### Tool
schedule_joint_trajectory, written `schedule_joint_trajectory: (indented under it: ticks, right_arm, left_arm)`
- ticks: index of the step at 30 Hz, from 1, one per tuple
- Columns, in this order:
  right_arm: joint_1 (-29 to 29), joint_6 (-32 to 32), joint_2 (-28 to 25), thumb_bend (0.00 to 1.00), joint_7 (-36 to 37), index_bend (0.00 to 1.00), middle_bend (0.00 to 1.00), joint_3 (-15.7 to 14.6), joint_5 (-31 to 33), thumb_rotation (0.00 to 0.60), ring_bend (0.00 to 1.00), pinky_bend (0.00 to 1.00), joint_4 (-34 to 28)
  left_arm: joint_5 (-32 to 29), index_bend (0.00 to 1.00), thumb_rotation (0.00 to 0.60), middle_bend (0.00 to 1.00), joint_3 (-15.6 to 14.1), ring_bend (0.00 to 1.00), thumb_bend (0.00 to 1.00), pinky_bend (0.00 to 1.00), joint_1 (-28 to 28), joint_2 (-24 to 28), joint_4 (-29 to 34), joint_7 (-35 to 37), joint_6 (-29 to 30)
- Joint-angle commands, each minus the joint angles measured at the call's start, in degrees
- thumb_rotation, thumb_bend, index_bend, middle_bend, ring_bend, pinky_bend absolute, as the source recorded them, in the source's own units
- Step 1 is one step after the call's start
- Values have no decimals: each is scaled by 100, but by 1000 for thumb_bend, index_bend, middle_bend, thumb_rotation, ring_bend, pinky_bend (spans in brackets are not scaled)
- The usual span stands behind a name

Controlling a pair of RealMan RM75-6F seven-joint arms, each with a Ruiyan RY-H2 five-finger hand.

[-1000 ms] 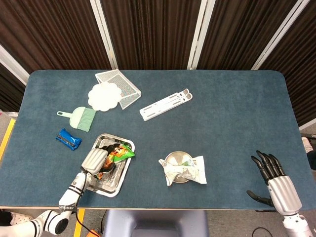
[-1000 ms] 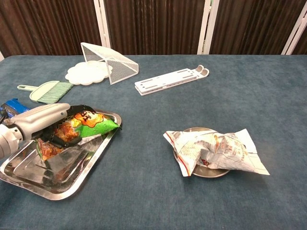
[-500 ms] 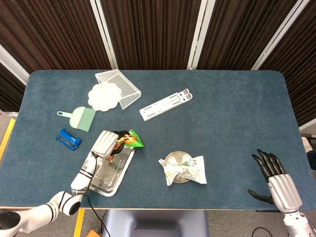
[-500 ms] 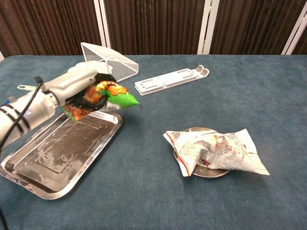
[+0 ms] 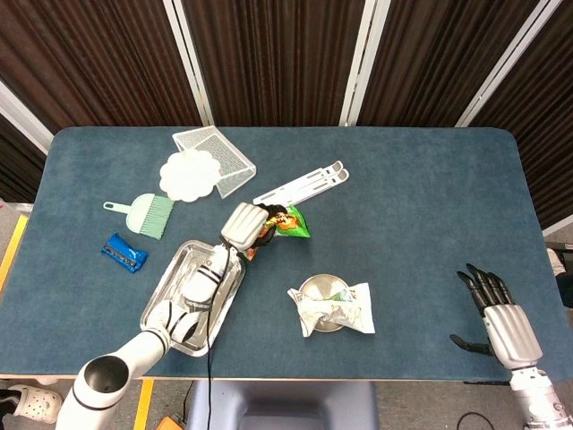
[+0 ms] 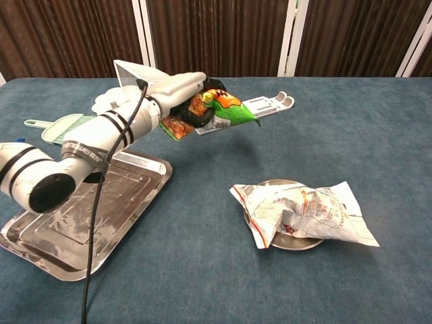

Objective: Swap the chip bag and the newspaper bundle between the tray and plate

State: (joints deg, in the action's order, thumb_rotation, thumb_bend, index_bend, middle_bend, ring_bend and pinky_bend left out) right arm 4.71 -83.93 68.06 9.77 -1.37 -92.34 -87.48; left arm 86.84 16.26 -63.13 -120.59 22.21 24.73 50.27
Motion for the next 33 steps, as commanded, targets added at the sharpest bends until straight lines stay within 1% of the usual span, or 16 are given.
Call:
schedule_joint_trajectory:
  ticks: [1, 4, 11, 13, 14, 15, 16, 18, 19, 21, 22, 24, 26, 28, 31, 33]
  right_arm:
    - [35, 72, 0, 161, 36, 0, 0, 56, 100, 600, 0, 0, 38]
    - [48, 101, 13, 161, 9, 0, 0, 60, 114, 600, 0, 0, 54]
    - [38, 73, 6, 162, -5, 0, 0, 16, 32, 600, 0, 0, 8]
    - [28, -10, 13, 162, 7, 0, 0, -43, -136, 600, 0, 0, -20]
    - [31, -44, 22, 162, 7, 0, 0, -127, -315, 600, 0, 0, -43]
    - [36, -61, 36, 162, 14, 0, 0, -164, -401, 600, 0, 0, -43]
    - [56, -55, 60, 162, 33, 0, 0, -197, -481, 600, 0, 0, -60]
    - [132, -40, 113, 161, 46, 0, 0, -217, -642, 600, 0, 0, -117]
    - [214, 5, 162, 161, 20, 0, 0, -209, -743, 600, 0, 0, -163]
    - [382, 195, 238, 161, -110, 0, 0, -171, -817, 600, 0, 0, -284]
    - [509, 364, 302, 163, -220, 0, 0, -116, -807, 600, 0, 0, -393]
    - [712, 681, 404, 174, -423, 0, 0, -18, -719, 600, 0, 0, -566]
    - [952, 1090, 524, 187, -693, 0, 0, 114, -535, 600, 0, 0, -770]
    - [1143, 1395, 696, 201, -1036, 0, 0, 275, -307, 600, 0, 9, -931]
    - [1369, 1752, 1086, 236, -1482, 11, 19, 496, 106, 600, 0, 68, -1037]
    - [1508, 2006, 1262, 242, -1669, 60, 62, 578, 363, 600, 0, 107, -1120]
  left_arm:
    - [184, 3, 600, 33, -334, 12, 486, 38, -462, -535, -821, 646, -505]
    - [192, 0, 600, 0, -435, 0, 431, 0, -430, -607, -934, 766, -363]
    - [188, 0, 600, 0, -560, 0, 421, 0, -346, -469, -794, 785, -187]
    - [218, 0, 600, 0, -669, 0, 421, 0, -227, -252, -546, 657, -106]
    - [279, 0, 600, 0, -767, 0, 420, 0, -51, -14, -333, 539, 97]
    - [335, 0, 600, 0, -864, 0, 420, 0, 123, 254, 31, 458, 268]
    - [363, 0, 600, 0, -949, 0, 421, 0, 334, 643, 605, 275, 438]
    - [322, 0, 600, 0, -1014, 0, 423, 0, 708, 1292, 1653, -196, 735]
    - [269, 0, 600, 0, -1068, 0, 424, 0, 993, 1759, 2448, -604, 932]
    - [130, 0, 600, 0, -1172, 0, 424, 0, 1442, 2455, 3644, -1291, 1187]
    - [22, 0, 600, 0, -1263, 0, 424, 0, 1732, 2873, 4364, -1723, 1350]
    - [-124, 0, 600, 0, -1418, 0, 425, 0, 2143, 3388, 5225, -2236, 1621]
    - [-217, 0, 600, 0, -1602, 0, 424, 0, 2540, 3812, 5849, -2577, 1923]
    - [-247, 0, 600, 0, -1767, 0, 424, 0, 2883, 4085, 6181, -2732, 2215]
    - [-242, 0, 600, 0, -1942, 0, 423, 0, 3291, 4316, 6370, -2780, 2572]
    - [-219, 0, 600, 0, -1992, 0, 424, 0, 3482, 4385, 6382, -2731, 2757]
